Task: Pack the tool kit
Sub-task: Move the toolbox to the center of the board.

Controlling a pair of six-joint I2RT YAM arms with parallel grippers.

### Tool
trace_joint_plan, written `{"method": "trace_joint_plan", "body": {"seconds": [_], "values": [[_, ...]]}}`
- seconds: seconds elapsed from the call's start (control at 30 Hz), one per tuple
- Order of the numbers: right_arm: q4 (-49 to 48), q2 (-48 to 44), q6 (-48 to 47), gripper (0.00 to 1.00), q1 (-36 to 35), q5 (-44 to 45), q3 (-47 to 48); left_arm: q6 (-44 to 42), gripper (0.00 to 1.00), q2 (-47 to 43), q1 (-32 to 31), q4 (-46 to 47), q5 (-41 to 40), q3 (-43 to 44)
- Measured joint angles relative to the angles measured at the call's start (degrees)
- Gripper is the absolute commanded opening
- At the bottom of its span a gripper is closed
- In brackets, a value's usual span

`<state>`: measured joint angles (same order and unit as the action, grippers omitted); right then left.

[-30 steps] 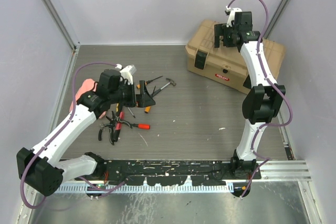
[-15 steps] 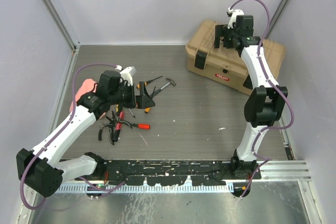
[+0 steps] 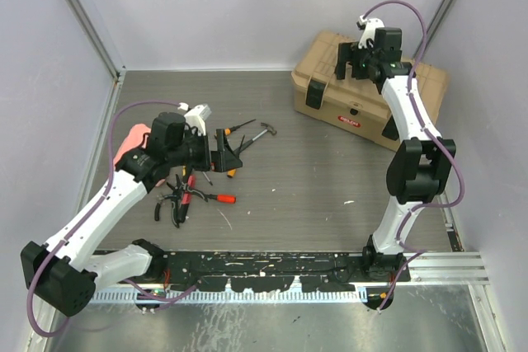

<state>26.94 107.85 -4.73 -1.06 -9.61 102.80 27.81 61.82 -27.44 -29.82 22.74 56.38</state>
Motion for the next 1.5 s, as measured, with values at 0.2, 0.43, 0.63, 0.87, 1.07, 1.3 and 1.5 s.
{"method": "trace_joint_plan", "body": {"seconds": [0.2,0.43,0.63,0.87,1.07,1.3,1.5], "values": [[-0.9,-0.9,-1.9,1.00,0.6,-2.8,-1.5,0.0,0.98,-0.1,0.0,0.0,0.0,-0.5],[-0.6,-4.1,-2.5,1.00,0.1,-5.2,-5.1,1.1,0.98,-0.3,0.0,0.9,0.7,-1.5],[1.8,-6.8,-2.0,1.00,-3.0,-4.6,-7.3,1.6,0.98,-0.3,0.0,1.1,1.4,-1.8],[0.6,-9.9,-0.5,1.00,-4.5,-5.4,-11.5,2.3,0.98,-0.3,0.0,2.7,2.1,-2.1],[-1.6,-12.3,0.1,1.00,-4.9,-6.1,-15.0,4.8,0.98,-0.3,-0.2,6.3,4.2,-4.2],[-6.5,-17.9,3.1,0.98,-5.6,-8.2,-22.8,10.4,0.98,1.1,-6.2,17.7,4.0,-6.3],[-9.9,-23.1,7.5,0.98,-7.3,-10.3,-29.0,13.5,0.98,12.8,-15.1,27.3,1.8,-3.7]]}}
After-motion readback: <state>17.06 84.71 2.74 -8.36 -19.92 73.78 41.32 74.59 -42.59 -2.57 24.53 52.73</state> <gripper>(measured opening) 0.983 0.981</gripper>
